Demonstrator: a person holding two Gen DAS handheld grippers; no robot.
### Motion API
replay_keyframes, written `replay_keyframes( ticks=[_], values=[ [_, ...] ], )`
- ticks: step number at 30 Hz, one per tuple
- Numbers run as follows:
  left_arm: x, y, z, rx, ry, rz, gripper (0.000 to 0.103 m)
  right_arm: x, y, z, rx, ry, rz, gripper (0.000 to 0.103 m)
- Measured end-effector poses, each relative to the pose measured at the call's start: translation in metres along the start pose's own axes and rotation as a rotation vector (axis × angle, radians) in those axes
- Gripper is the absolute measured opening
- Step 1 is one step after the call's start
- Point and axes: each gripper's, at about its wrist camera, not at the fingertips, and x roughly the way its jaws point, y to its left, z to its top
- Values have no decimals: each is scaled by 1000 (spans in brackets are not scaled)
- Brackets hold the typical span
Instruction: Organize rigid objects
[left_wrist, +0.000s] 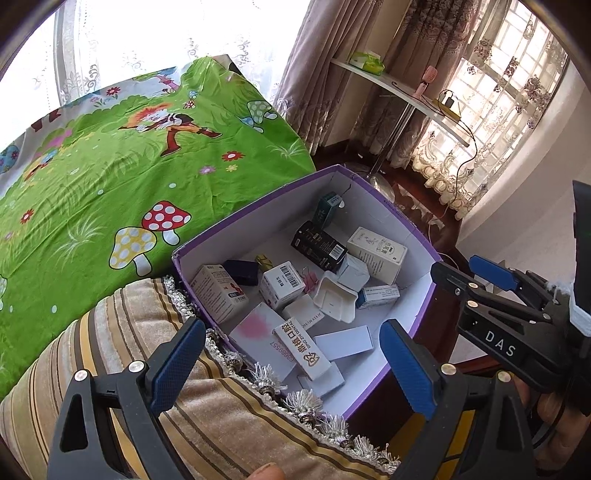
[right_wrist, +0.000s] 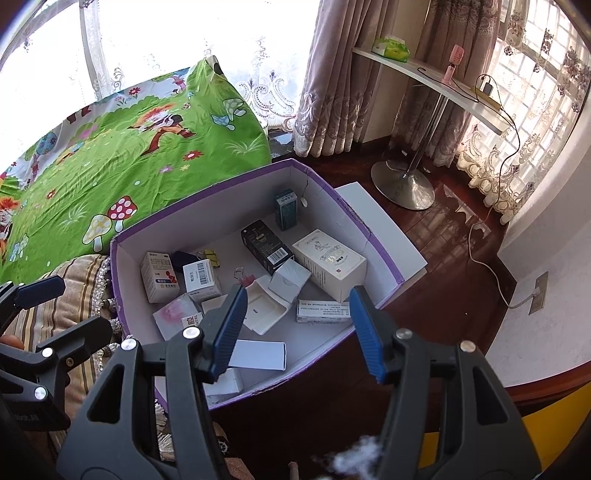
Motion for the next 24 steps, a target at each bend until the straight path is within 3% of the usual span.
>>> replay_keyframes(
  ticks=[19,24],
  values=[
    [0,0,0,2,0,1,96,0,-1,1,2,1,0,61],
    [-3,-7,-2,48,-58,44,96,0,-1,1,3,6,-1,62]
  ],
)
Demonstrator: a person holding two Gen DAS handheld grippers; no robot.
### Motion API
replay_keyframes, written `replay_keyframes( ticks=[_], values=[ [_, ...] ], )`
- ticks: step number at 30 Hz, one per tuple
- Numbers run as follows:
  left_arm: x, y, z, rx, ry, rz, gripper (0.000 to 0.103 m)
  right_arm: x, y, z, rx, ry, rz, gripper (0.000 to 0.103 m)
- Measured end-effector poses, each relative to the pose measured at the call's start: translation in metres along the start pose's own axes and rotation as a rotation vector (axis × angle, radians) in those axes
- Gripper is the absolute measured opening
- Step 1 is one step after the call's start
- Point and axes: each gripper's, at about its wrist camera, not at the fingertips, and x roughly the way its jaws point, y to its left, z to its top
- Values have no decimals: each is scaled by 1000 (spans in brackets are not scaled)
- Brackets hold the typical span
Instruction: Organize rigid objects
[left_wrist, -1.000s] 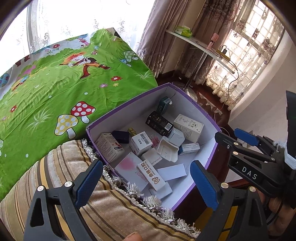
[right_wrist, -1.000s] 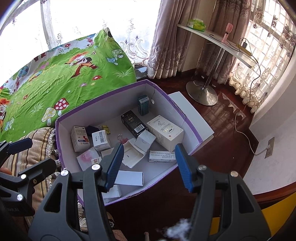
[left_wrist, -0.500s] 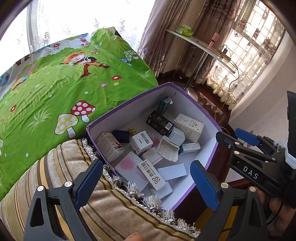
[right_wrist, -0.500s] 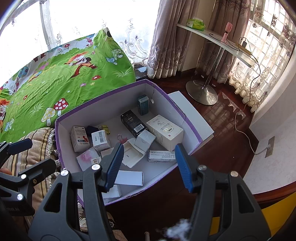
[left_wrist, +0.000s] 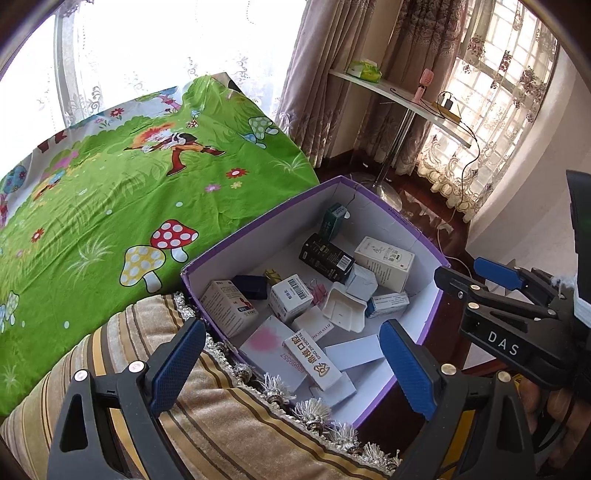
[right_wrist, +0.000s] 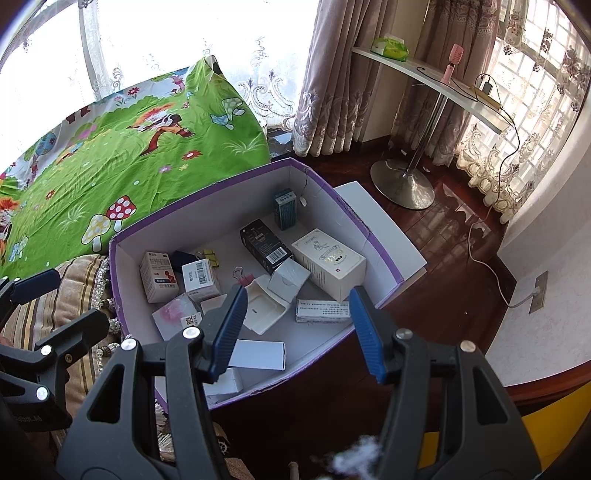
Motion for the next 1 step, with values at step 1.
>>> replay_keyframes(
  ticks=[1],
  values=[
    [1,0,1,0,4,-1,96,0,0,0,2,2,0,61]
  ],
)
